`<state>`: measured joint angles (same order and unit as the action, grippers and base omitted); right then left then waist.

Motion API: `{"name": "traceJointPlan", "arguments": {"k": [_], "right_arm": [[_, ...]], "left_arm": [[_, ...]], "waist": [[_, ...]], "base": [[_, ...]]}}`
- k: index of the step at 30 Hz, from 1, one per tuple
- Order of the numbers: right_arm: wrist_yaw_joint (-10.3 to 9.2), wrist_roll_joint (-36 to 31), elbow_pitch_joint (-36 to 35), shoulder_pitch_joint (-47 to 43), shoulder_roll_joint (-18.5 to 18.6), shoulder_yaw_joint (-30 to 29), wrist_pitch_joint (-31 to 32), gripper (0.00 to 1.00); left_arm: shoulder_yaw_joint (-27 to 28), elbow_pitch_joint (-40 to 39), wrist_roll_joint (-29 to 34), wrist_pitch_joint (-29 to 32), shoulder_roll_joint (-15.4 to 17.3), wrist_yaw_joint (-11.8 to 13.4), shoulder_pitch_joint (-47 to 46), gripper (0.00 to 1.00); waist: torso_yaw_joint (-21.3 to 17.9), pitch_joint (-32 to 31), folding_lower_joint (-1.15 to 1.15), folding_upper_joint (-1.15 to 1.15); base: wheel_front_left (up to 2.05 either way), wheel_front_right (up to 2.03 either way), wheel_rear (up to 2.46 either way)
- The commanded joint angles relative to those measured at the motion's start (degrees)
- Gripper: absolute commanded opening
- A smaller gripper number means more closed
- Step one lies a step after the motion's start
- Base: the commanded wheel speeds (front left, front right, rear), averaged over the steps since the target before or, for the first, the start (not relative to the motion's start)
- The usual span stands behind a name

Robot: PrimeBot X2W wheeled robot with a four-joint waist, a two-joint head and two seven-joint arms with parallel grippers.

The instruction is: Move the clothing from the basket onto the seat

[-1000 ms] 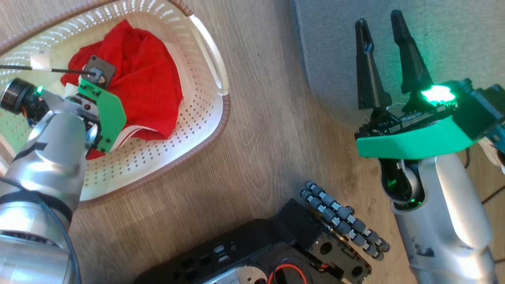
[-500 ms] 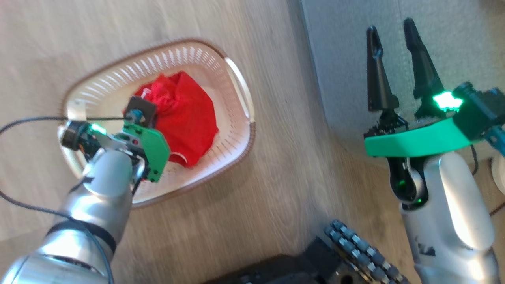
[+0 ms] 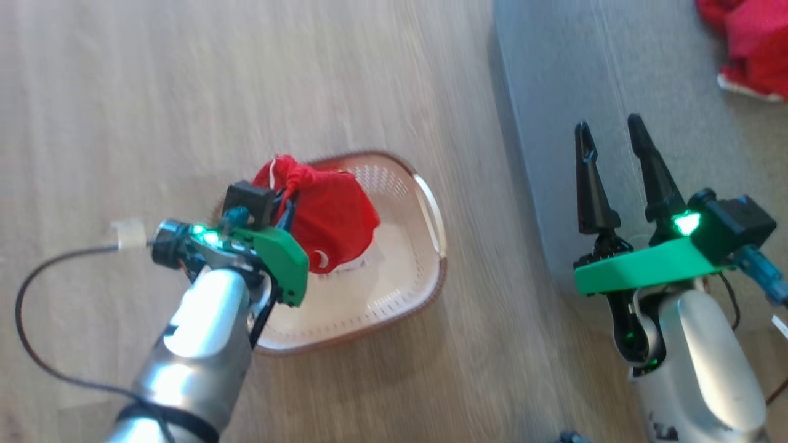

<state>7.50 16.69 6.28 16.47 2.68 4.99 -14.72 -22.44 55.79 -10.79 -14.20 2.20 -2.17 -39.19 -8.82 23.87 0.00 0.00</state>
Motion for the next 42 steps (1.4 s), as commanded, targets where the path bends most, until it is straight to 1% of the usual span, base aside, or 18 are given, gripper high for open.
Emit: {"name": "traceJointPlan", "arguments": {"k": [1, 6, 9, 12, 16, 25, 26, 29, 36, 38, 42], "right_arm": [[-0.01, -0.32, -1.41, -0.85, 0.2, 0.87, -0.28, 1.0], [-0.01, -0.82, -0.66, -2.59, 0.2, 0.73, -0.28, 1.0], [-0.01, -0.85, -0.07, -4.05, 0.2, 0.59, -0.28, 1.0], [-0.01, -0.9, 0.32, -5.15, 0.2, 0.94, -0.28, 1.0], [-0.01, -0.76, 0.7, -6.17, 0.2, 1.79, -0.28, 1.0], [-0.01, -0.15, 1.62, -8.74, 0.72, 3.33, -0.28, 1.0], [-0.01, -0.15, 1.62, -8.74, 0.72, 3.33, -0.28, 1.0], [-0.01, -0.14, 1.52, -9.51, 1.09, 3.26, -0.28, 1.0], [-0.01, -0.35, 1.66, -11.18, 1.61, 3.52, -0.28, 1.0], [-0.01, -0.39, 1.68, -11.47, 1.67, 3.57, -0.28, 1.0], [-0.01, -0.59, 1.66, -11.56, 1.66, 3.41, -0.28, 1.0]], "left_arm": [[2.25, -4.52, -0.65, -0.79, 0.8, 0.52, 1.91, 0.0], [5.8, -15.17, -2.71, -0.79, 0.71, 0.52, 7.68, 0.0], [6.81, -21.58, -3.36, -0.79, 0.7, 0.81, 10.46, 0.0], [7.82, -28.07, -2.74, -0.79, 0.69, 1.53, 12.52, 0.0], [9.9, -38.02, -0.1, -0.79, 0.69, 2.79, 14.86, 0.0], [15.07, -56.71, -2.2, -0.8, 0.68, 4.98, 19.58, 0.0], [15.07, -56.71, -2.2, -0.8, 0.68, 4.98, 19.58, 0.0], [15.86, -62.59, -2.98, -0.8, 0.68, 5.11, 20.14, 0.0], [16.28, -74.39, -5.15, -0.8, 0.68, 4.41, 19.21, 0.0], [16.1, -77.18, -6.76, -0.8, 0.68, 4.98, 18.7, 0.0], [13.93, -80.16, -7.26, -0.8, 0.68, 5.08, 17.62, 0.0]], "waist": [[3.53, -5.53, 0.0, 0.0], [5.2, -10.45, 0.0, 0.0], [6.05, -13.24, 0.0, 0.0], [6.65, -15.11, 0.0, 0.0], [6.95, -17.04, 0.0, 0.0], [6.37, -20.76, 0.0, 0.0], [6.37, -20.76, 0.0, 0.0], [6.21, -21.31, 0.0, 0.0], [6.26, -22.09, 0.0, 0.0], [6.34, -22.14, 0.0, 0.0], [6.6, -21.95, 0.0, 0.0]], "base": [[0.0, 0.0, 0.0], [0.0, 0.0, 0.0], [0.0, 0.0, 0.0], [0.0, 0.0, 0.0], [0.0, 0.0, 0.0], [0.0, 0.0, 0.0], [0.0, 0.0, 0.0], [0.0, 0.0, 0.0], [0.0, 0.0, 0.0], [0.0, 0.0, 0.0], [0.0, 0.0, 0.0]]}}
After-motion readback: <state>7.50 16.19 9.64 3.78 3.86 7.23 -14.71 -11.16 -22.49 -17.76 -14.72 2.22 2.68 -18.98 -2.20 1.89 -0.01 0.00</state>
